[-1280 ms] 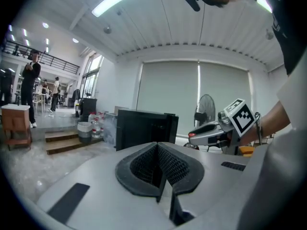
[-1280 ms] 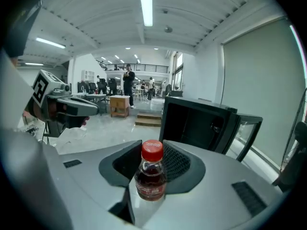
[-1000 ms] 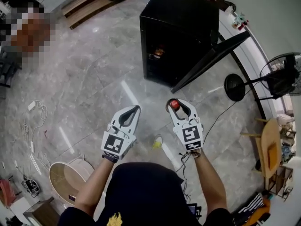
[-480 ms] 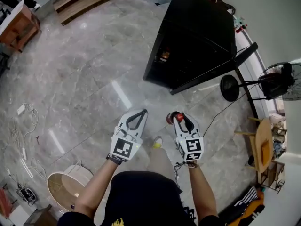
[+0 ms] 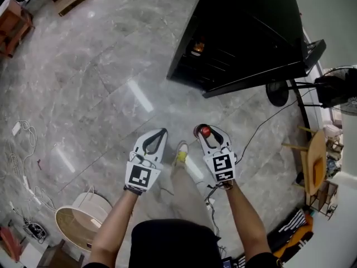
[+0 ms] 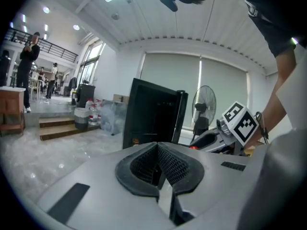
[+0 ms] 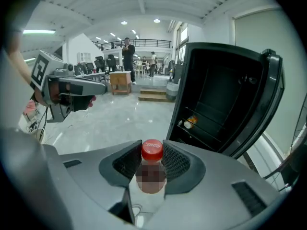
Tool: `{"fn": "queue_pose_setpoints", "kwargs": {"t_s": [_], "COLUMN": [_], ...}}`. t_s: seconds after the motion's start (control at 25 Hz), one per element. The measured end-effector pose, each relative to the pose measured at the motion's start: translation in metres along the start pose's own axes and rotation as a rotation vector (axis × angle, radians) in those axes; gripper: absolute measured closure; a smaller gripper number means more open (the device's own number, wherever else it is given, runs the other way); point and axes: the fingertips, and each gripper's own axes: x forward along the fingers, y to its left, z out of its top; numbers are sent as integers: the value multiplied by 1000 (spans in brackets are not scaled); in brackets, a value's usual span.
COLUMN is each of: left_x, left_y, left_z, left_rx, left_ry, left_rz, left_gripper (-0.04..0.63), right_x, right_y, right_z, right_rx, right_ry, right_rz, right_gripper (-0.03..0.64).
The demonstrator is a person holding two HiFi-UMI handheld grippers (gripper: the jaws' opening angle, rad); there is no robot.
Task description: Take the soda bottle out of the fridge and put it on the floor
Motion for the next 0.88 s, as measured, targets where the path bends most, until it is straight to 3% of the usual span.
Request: {"fn": "queue_pose_setpoints", "kwargs": {"t_s": [0.32, 0.56, 0.88], "left_x": [63, 93, 112], "left_y": [9, 8, -1], "left_z": [-64, -111, -156], "left_rx": [39, 56, 42], "left_ry": [86, 198, 233], "left_rz": [1, 4, -6], "left_gripper": [578, 578, 579], "right_x": [56, 86, 130], "right_y": [-24, -36, -37], "right_z": [-56, -87, -139], "right_rx": [2, 25, 41], "right_ry": [22, 28, 97], "right_rz": [15, 12, 18], "right_gripper": [490, 491, 491]}}
